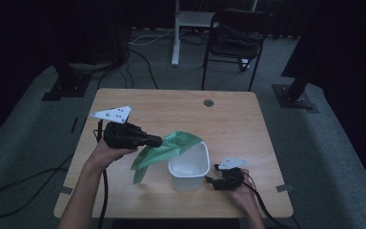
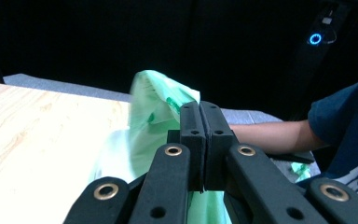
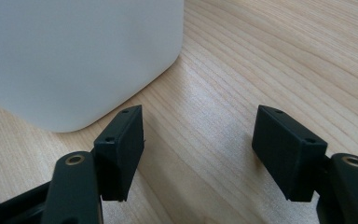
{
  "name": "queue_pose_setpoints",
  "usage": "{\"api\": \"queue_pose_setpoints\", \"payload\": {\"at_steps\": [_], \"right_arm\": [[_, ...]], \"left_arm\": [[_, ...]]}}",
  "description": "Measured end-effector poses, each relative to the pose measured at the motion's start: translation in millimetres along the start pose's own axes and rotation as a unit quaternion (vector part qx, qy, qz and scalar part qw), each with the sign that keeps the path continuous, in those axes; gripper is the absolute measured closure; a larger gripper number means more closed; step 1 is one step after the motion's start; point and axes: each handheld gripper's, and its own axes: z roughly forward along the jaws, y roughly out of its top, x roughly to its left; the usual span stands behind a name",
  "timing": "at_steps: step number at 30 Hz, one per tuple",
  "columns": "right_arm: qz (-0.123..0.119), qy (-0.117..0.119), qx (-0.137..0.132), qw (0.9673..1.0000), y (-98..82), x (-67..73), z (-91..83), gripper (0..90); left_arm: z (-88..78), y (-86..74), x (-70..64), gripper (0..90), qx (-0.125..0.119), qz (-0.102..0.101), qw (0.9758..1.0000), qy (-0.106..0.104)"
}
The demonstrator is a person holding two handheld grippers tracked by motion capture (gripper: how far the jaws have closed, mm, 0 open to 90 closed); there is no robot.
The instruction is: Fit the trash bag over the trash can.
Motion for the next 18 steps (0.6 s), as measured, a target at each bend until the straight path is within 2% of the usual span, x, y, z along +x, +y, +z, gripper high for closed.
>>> {"api": "queue_pose_setpoints", "payload": {"at_steps": [3,4,6,9,14,17,18], "right_arm": [[-0.001,0.0,0.0,1.0,0.0,0.1,0.0,33.1],[-0.001,0.0,0.0,1.0,0.0,0.1,0.0,33.1],[-0.002,0.0,0.0,1.0,0.0,0.0,0.1,33.1],[-0.002,-0.001,0.0,1.0,0.0,0.1,0.0,33.1],[-0.002,-0.002,0.001,1.0,0.1,0.6,0.1,33.1],[-0.005,-0.002,0.001,1.0,0.2,0.9,0.3,33.0],[-0.005,-0.003,0.001,1.0,0.2,1.2,0.4,32.9]], "left_arm": [[12.4,-5.5,5.6,89.4,0.022,-0.008,0.9997,-0.003],[20.0,-9.3,7.9,89.4,0.038,-0.013,0.9992,-0.004],[36.5,-17.9,13.4,89.4,0.08,-0.021,0.9965,0.005],[51.9,-25.6,19.0,89.3,0.122,-0.03,0.9919,0.016],[73.2,-27.2,26.4,89.4,0.147,-0.035,0.9884,0.013],[88.2,-28.0,30.6,89.1,0.175,-0.033,0.9837,0.028],[92.1,-29.1,32.0,87.7,0.178,-0.034,0.9829,0.033]]}}
